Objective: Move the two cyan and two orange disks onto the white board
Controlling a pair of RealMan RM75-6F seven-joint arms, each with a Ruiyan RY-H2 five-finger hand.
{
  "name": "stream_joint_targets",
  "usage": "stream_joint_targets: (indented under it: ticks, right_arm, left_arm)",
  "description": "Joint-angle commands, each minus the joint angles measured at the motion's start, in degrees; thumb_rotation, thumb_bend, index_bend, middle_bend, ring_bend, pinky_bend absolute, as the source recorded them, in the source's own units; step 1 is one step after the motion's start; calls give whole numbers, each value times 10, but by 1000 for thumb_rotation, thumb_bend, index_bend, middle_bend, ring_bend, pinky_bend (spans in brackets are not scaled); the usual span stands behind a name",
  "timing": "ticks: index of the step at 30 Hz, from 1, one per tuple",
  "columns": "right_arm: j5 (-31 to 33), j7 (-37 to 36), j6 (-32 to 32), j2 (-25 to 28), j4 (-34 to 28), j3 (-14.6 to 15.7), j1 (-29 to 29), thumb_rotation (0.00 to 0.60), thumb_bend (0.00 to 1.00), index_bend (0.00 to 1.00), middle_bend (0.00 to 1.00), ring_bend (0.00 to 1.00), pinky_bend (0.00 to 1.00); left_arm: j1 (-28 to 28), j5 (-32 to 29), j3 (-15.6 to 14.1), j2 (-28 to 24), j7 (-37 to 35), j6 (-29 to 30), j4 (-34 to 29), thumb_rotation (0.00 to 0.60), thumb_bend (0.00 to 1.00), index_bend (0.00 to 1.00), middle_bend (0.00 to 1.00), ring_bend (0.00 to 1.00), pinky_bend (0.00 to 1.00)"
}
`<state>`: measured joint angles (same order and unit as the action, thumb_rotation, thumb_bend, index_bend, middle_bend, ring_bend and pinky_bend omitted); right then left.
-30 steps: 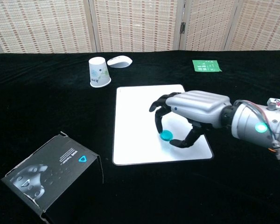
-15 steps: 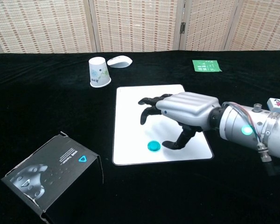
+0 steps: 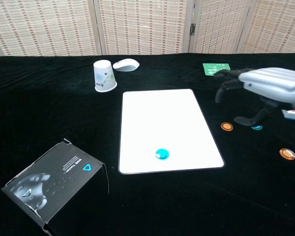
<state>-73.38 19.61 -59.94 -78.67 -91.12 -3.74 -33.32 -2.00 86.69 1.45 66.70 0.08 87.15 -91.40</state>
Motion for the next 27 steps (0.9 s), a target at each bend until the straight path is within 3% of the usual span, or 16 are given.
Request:
stream_joint_targets:
  ticks: [1,14,27]
  right_arm:
    - [8,-21,-6,18,22,13,21,600,425,335,9,0,0]
    - [38,-89,48,-30,154,6,27,600,425,366,17,0,0]
    - [42,-94,82,-66,203,-9,7,600,425,400,17,0,0]
  left_arm:
    - [-1,2,-1,1,2,-1,-2,600,193,87,0,14,0]
    - [0,6,-4,-4,10,2,-14,600,193,89,0,14,0]
    - [0,2,-4,-6,16,1,-18,600,194,91,0,14,0]
